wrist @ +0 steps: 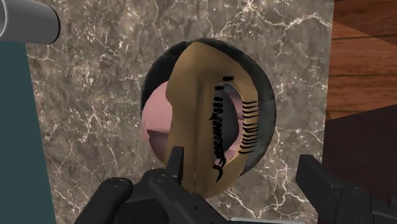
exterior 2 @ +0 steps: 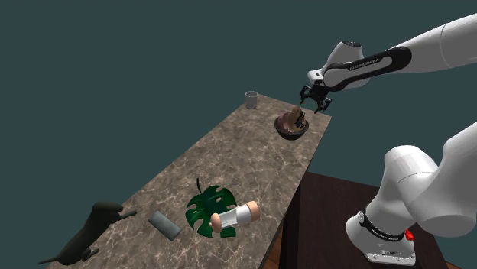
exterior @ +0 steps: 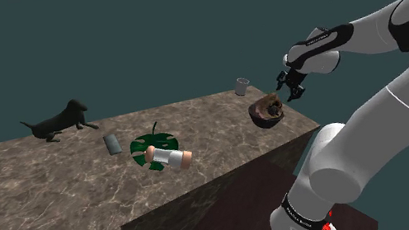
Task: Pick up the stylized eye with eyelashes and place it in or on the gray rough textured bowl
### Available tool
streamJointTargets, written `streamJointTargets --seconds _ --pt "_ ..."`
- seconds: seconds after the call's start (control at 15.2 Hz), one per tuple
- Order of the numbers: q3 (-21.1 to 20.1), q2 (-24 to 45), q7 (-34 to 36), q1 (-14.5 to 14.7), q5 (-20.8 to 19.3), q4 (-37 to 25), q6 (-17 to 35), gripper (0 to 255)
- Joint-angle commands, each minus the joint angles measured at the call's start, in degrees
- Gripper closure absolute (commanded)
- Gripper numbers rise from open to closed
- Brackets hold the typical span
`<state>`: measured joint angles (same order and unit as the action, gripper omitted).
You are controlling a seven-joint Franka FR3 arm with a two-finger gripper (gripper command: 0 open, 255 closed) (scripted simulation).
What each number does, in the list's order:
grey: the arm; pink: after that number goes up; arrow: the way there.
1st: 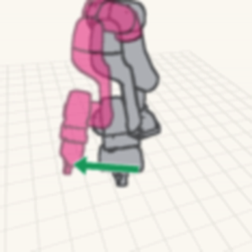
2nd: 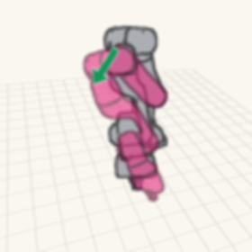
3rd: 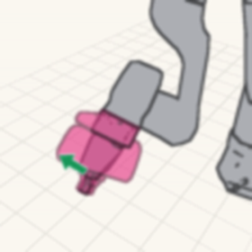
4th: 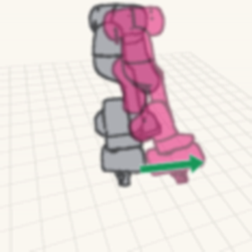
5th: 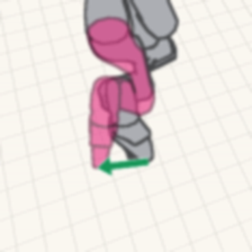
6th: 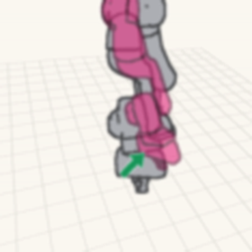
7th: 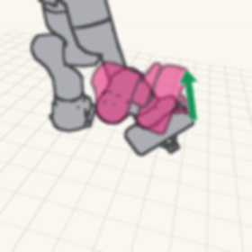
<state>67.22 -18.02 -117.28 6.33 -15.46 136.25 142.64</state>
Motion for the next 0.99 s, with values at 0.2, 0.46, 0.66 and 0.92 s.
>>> streamJointTargets --seconds 0.2,0.46,0.66,0.92 --pt "-2.8 -2.0 1.3 -2.5 -1.8 -0.4 -2.3 0" --pt "-8.7 -6.9 3.6 -7.3 -4.8 -1.9 -8.5 0" --pt "-8.7 -6.9 3.6 -7.3 -4.8 -1.9 -8.5 0" --pt "-8.7 -6.9 3.6 -7.3 -4.8 -1.9 -8.5 0"
